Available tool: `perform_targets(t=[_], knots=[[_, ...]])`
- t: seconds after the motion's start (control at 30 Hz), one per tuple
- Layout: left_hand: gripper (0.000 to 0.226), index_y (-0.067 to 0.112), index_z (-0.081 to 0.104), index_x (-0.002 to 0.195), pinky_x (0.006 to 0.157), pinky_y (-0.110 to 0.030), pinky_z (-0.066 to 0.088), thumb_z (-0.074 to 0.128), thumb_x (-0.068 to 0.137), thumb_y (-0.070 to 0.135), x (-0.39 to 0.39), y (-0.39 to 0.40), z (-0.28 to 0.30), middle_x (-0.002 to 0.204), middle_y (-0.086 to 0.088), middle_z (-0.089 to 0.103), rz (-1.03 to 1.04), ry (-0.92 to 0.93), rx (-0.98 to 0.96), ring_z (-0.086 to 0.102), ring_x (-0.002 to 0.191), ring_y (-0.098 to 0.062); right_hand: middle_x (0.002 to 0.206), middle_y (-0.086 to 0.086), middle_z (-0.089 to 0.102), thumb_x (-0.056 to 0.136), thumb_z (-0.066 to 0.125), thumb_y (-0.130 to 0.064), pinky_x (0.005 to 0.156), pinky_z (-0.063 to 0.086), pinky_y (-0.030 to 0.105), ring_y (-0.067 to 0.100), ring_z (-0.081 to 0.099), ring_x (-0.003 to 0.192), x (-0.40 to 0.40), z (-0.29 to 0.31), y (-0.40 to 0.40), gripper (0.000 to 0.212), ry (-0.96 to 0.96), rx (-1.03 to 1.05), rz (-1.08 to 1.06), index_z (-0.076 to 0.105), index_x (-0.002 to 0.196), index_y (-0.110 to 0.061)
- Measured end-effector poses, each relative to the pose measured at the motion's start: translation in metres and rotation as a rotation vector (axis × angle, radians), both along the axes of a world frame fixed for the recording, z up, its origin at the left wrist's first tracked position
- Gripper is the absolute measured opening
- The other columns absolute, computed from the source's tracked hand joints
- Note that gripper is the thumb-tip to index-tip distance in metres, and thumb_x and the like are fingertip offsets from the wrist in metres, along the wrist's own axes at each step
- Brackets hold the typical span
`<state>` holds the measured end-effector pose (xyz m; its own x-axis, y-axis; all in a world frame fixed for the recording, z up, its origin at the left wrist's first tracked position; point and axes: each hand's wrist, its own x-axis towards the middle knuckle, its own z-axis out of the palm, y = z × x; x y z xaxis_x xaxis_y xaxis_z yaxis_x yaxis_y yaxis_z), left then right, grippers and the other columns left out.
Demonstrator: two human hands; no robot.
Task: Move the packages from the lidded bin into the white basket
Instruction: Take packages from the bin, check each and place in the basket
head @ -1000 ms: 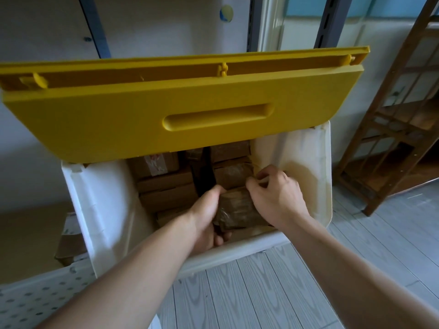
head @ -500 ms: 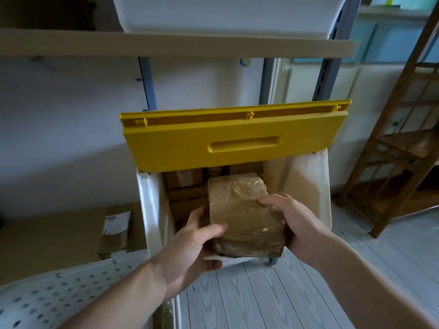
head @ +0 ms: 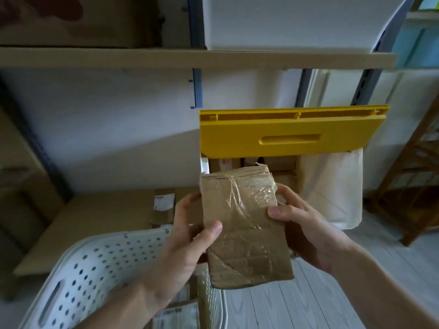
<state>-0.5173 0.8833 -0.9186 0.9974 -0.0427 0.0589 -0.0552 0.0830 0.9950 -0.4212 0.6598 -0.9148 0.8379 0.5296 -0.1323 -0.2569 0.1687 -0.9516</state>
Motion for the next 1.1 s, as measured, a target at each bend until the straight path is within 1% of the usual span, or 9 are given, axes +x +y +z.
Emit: perform_targets(t=[0.1,0.2,0.27,0.37,0.43,0.53,0.8,0.97,1.1], knots=[[0.052,0.04,0.037,0.137,0.084,-0.019,0.058,0.057,0.088,0.039,-0.01,0.018,0.002,0.116,0.014,0.072,0.108,-0.074,-0.03,0.068,0.112,-0.007,0.133,0.02,0.064,0.047,0.101,-0.035,0.097,0.054,0.053,0.04,0.063,0.121,-0.002,0.001,0.028,0.102,-0.029,0.092,0.058,0.055,0.138,-0.028],[0.05,0.044,0.041,0.137,0.097,-0.04,0.056,0.054,0.088,0.046,-0.015,0.039,0.002,0.123,0.009,0.071,0.263,-0.12,-0.087,0.067,0.117,-0.011,0.132,0.016,0.066,0.048,0.101,-0.04,0.089,0.058,0.041,0.033,0.067,0.118,-0.004,0.006,0.061,0.107,-0.053,0.126,0.084,0.052,0.141,-0.02],[0.045,0.051,0.049,0.131,0.109,-0.054,0.046,0.056,0.087,0.052,-0.015,0.053,0.002,0.129,0.005,0.068,0.36,-0.127,-0.156,0.063,0.125,-0.019,0.132,0.015,0.066,0.052,0.1,-0.04,0.087,0.058,0.036,0.03,0.067,0.117,-0.004,0.007,0.083,0.104,-0.057,0.155,0.103,0.053,0.142,-0.017],[0.049,0.046,0.049,0.134,0.111,-0.06,0.041,0.059,0.086,0.051,-0.016,0.071,0.005,0.128,0.003,0.069,0.458,-0.128,-0.22,0.063,0.126,-0.023,0.135,0.016,0.065,0.069,0.09,-0.032,0.109,0.048,0.049,0.036,0.059,0.129,-0.002,0.005,0.112,0.082,-0.039,0.19,0.139,0.056,0.141,-0.014],[0.051,0.039,0.047,0.138,0.11,-0.059,0.043,0.061,0.09,0.049,-0.016,0.08,0.009,0.123,0.005,0.072,0.505,-0.137,-0.216,0.066,0.12,-0.02,0.135,0.017,0.065,0.082,0.073,-0.024,0.117,0.035,0.059,0.038,0.057,0.131,-0.001,0.002,0.129,0.06,-0.016,0.194,0.153,0.059,0.139,-0.014],[0.053,0.035,0.044,0.14,0.109,-0.054,0.047,0.058,0.09,0.046,-0.019,0.093,0.011,0.115,0.01,0.075,0.583,-0.155,-0.158,0.07,0.111,-0.011,0.135,0.022,0.063,0.089,0.057,-0.023,0.117,0.031,0.063,0.043,0.056,0.13,-0.001,-0.002,0.156,0.051,0.023,0.188,0.221,0.06,0.139,-0.014],[0.057,0.038,0.045,0.139,0.106,-0.052,0.05,0.058,0.084,0.047,-0.019,0.13,0.002,0.111,0.011,0.075,0.687,-0.124,-0.094,0.071,0.108,-0.011,0.128,0.023,0.066,0.087,0.05,-0.021,0.103,0.044,0.051,0.037,0.063,0.114,0.001,-0.009,0.211,0.048,0.142,0.257,0.262,0.065,0.132,-0.011],[0.06,0.032,0.047,0.14,0.096,-0.034,0.054,0.058,0.082,0.045,-0.013,0.148,0.002,0.111,0.013,0.075,0.687,-0.159,-0.032,0.071,0.105,-0.006,0.116,0.017,0.067,0.084,0.056,-0.024,0.096,0.048,0.049,0.032,0.064,0.106,0.01,-0.019,0.227,0.051,0.14,0.275,0.269,0.062,0.133,-0.011],[0.059,0.034,0.046,0.138,0.091,-0.03,0.055,0.06,0.082,0.046,-0.006,0.154,-0.001,0.112,0.013,0.075,0.686,-0.159,-0.01,0.07,0.106,-0.007,0.132,0.022,0.063,0.089,0.054,-0.034,0.109,0.043,0.056,0.039,0.059,0.123,0.015,-0.02,0.233,0.055,0.093,0.259,0.281,0.058,0.138,-0.009]])
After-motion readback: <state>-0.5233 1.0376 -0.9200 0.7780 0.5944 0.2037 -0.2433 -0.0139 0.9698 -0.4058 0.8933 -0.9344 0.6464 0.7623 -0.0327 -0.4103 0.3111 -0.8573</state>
